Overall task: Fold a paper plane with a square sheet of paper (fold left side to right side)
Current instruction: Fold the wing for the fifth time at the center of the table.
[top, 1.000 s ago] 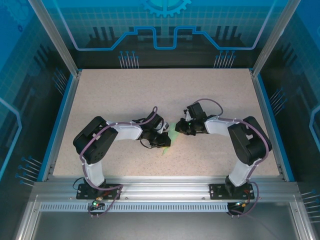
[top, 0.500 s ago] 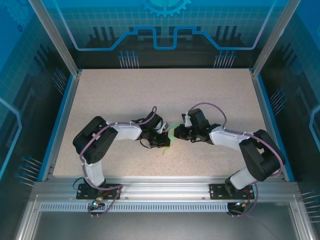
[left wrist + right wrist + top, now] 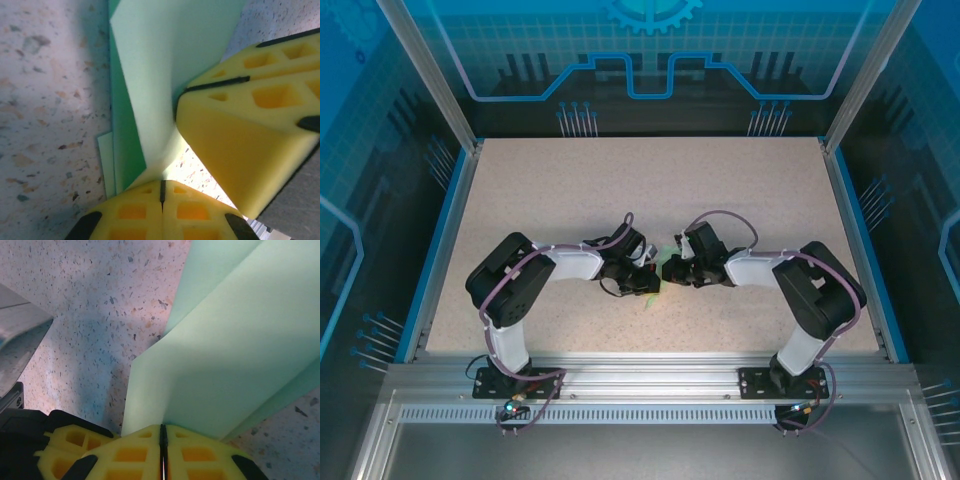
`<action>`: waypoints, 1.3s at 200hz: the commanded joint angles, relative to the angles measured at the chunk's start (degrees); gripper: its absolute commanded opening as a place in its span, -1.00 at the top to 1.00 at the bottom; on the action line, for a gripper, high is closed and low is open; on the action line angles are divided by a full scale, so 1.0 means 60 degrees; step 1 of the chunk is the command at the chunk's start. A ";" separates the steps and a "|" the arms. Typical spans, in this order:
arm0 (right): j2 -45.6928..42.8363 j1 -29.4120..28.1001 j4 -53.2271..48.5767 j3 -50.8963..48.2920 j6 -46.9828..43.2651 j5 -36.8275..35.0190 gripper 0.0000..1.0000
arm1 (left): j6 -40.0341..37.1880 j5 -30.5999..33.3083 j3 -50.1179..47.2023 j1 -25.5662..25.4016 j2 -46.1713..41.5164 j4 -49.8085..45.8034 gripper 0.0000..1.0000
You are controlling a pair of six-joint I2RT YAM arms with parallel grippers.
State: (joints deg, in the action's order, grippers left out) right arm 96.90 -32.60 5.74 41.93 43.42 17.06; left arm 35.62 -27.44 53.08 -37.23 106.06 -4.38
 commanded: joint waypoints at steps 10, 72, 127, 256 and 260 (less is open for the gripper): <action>0.0311 -0.0105 -0.0078 0.0280 -0.0147 -0.0066 0.80 | -0.0223 0.0408 -0.0343 0.0051 0.0200 -0.0588 0.98; 0.0572 0.0077 -0.0580 0.0338 -0.0481 -0.0484 0.81 | -0.0223 0.0441 -0.0392 0.0056 0.0169 -0.0639 1.00; 0.0585 0.0567 -0.0991 0.0569 -0.0857 -0.0683 0.80 | -0.0262 0.0428 -0.0434 0.0098 0.0181 -0.0659 1.00; 0.1332 0.1745 -0.1557 0.1725 -0.1461 -0.0301 0.80 | -0.0298 0.0401 -0.0499 0.0158 0.0181 -0.0617 1.00; 0.1364 0.1776 -0.1565 0.1753 -0.1472 -0.0288 0.80 | -0.0284 0.0386 -0.0502 0.0167 0.0180 -0.0619 1.00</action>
State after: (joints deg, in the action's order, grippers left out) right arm 102.83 -24.69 -2.42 50.13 36.49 18.83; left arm 35.55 -27.40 52.42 -36.73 106.06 -2.46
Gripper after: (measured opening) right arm 0.099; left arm 0.057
